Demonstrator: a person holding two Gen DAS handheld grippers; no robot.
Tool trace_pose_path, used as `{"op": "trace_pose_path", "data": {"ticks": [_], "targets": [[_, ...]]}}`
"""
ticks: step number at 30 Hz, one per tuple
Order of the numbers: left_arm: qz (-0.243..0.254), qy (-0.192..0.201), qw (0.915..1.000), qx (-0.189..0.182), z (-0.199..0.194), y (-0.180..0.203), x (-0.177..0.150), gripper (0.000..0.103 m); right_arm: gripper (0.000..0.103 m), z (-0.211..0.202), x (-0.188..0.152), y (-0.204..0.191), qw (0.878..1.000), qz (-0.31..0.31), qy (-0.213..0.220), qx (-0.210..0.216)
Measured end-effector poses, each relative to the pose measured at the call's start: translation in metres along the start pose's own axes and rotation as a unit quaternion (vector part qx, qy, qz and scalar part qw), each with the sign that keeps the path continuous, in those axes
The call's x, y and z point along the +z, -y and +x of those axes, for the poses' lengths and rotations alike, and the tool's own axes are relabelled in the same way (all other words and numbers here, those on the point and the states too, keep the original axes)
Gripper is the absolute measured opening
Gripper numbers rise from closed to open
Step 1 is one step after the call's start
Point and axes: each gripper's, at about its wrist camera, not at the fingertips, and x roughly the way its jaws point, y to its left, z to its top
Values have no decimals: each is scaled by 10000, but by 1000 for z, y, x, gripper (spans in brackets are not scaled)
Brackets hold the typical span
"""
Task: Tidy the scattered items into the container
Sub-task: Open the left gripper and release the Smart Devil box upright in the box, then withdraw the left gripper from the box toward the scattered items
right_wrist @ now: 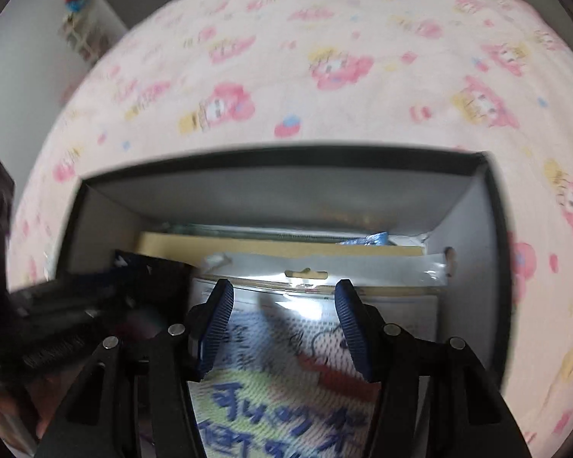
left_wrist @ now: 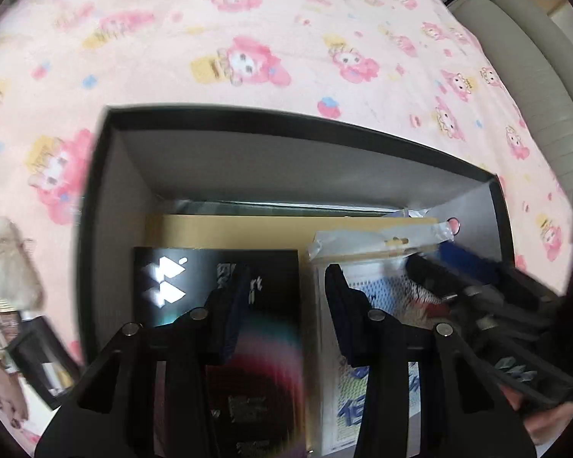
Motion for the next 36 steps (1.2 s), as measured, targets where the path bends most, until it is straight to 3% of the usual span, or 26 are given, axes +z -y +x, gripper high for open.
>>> {"op": "trace_pose_path", "data": {"ticks": [5, 8, 12, 16, 20, 25, 36], "targets": [[313, 720, 9964, 316, -50, 23, -29, 54, 52, -61, -27, -20, 9973, -30, 730, -19], [449, 1087, 9913, 589, -79, 34, -48, 56, 52, -85, -45, -31, 9946, -3, 1034, -100], [584, 1411, 9859, 685, -118, 42, -72, 56, 52, -125, -75, -45, 9890, 27, 1465, -181], [765, 1735, 9766, 1013, -153, 48, -102, 56, 52, -153, -98, -58, 9862, -25, 1650, -116], [783, 1883, 9707, 1272, -178, 46, -128, 56, 52, -173, -121, -78, 9835, -177, 1793, -150], [674, 1968, 9698, 1275, -202, 31, -151, 56, 52, -187, -142, -98, 9797, -158, 1997, 105], [308, 2011, 9681, 1460, -222, -23, -178, 55, 52, -176, -153, -157, 9811, -600, 1800, 372]]}}
